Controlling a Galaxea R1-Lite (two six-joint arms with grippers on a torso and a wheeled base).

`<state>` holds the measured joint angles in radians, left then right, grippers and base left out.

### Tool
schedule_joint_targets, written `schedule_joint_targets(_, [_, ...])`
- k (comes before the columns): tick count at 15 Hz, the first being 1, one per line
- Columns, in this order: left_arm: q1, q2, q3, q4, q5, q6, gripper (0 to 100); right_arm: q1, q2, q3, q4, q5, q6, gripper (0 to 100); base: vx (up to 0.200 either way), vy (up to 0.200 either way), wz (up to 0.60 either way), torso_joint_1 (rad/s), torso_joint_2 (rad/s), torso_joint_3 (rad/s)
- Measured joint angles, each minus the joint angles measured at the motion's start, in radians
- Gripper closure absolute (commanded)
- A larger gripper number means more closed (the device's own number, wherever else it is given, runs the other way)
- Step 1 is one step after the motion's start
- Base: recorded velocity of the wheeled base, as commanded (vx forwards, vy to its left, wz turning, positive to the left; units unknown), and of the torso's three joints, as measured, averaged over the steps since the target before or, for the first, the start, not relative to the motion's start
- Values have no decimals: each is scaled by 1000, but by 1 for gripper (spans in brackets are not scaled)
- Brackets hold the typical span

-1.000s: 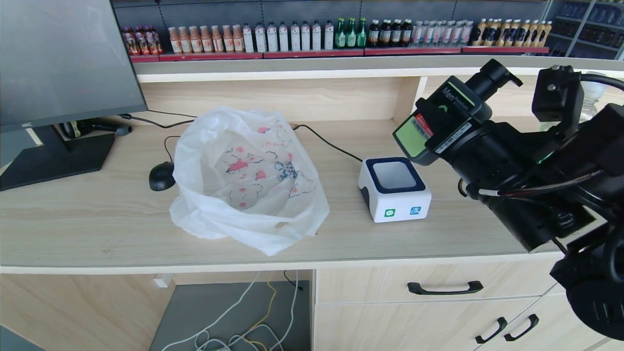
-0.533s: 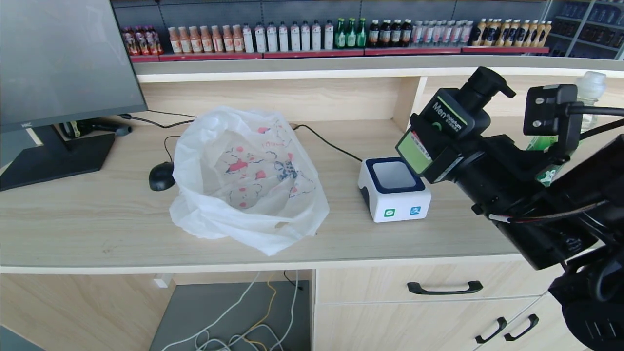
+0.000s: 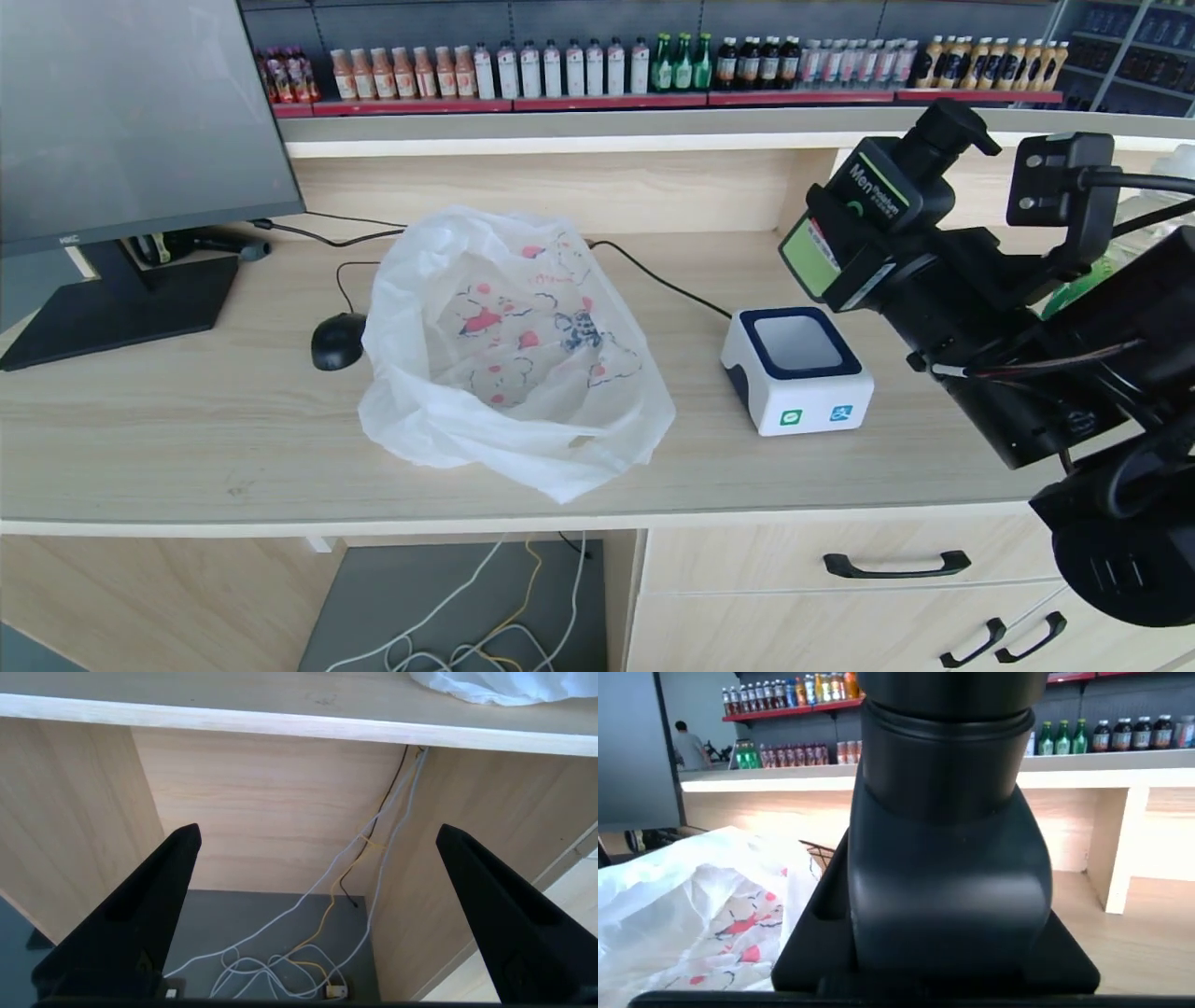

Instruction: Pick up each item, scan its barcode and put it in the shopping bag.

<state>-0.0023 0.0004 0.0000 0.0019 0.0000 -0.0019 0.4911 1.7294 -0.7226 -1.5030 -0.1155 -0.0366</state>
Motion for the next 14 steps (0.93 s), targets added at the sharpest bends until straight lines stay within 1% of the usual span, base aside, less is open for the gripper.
schedule_joint_targets(2, [1, 0, 0, -2, 0, -3, 0, -16, -1, 9, -1, 0, 19, 100, 0, 200, 0, 7, 2, 0])
schedule_joint_targets(10, [1, 0, 0, -1, 0, -3, 0, -13, -14, 16, -5, 0, 13, 100, 0, 200, 0, 4, 3, 2])
schedule_joint_targets(14, [1, 0, 0, -2, 0, 0, 0, -9, 0, 8, -11, 2, -10, 100, 0, 0, 0, 0, 0, 0])
